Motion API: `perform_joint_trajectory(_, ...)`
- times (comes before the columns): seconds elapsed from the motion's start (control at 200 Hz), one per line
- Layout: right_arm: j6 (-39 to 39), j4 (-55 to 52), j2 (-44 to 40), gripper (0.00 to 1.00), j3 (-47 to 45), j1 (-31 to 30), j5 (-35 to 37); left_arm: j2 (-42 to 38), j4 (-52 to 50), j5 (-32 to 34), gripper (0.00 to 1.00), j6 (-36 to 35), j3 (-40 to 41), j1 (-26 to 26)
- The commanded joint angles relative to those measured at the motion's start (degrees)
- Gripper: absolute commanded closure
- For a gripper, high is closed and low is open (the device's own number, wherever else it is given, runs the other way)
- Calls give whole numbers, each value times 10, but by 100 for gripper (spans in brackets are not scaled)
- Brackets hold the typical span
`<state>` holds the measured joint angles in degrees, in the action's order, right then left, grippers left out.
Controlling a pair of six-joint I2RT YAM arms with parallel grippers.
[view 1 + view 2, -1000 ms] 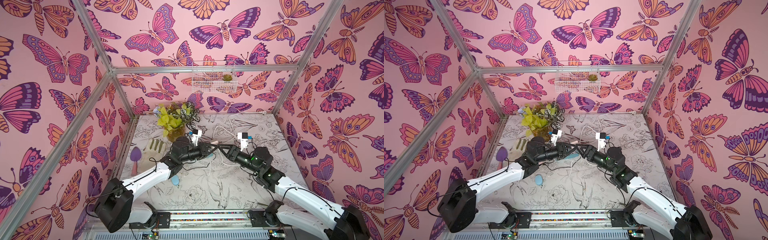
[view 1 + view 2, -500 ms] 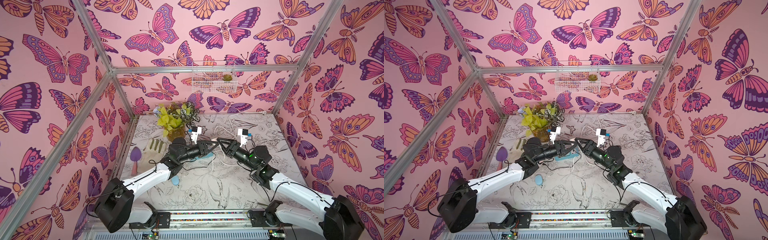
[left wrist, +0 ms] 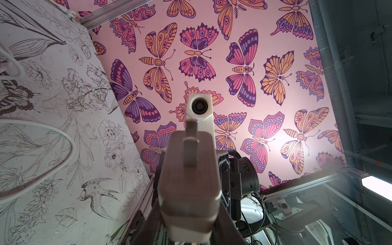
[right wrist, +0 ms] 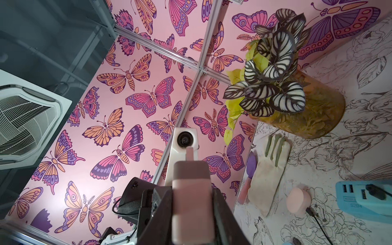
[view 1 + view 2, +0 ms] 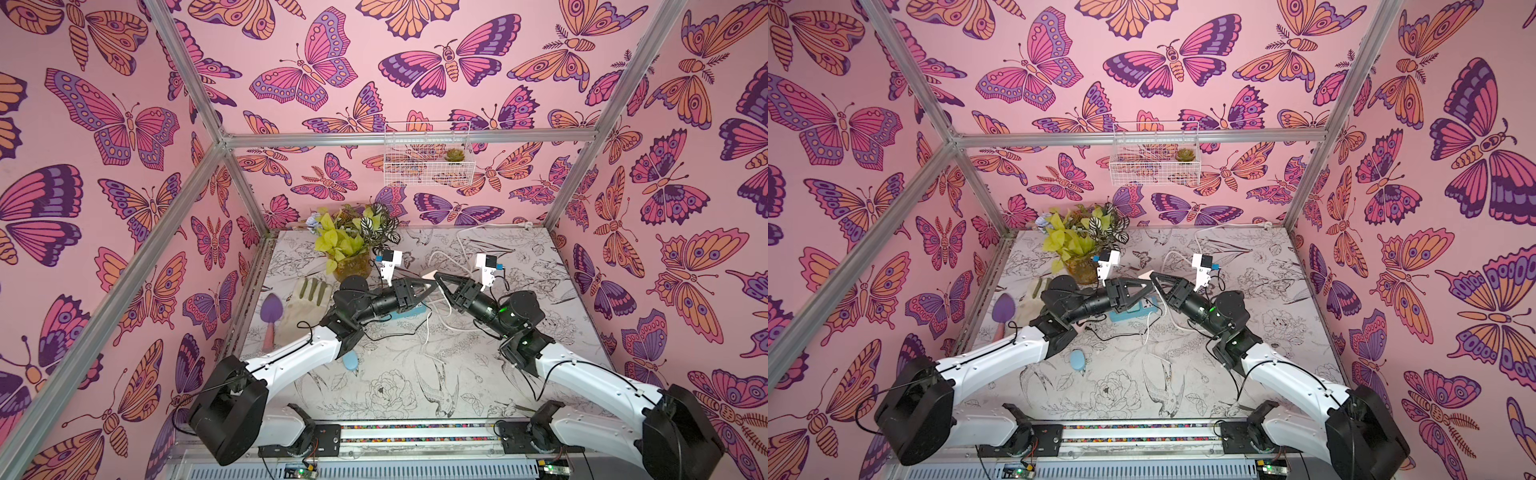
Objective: Charge the bluetooth headset
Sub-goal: Pick up the plug from the center of the board.
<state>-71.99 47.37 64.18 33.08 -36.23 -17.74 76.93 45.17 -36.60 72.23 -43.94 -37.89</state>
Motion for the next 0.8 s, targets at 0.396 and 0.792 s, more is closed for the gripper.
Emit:
perform_joint_trajectory(0.396, 65, -134, -25, 88, 55, 29, -78, -65, -45, -40, 34, -9, 36, 65)
perform_joint_trajectory(0.792, 113, -212, -5, 89, 113, 30, -208, -62, -189, -131, 30, -87, -40, 84)
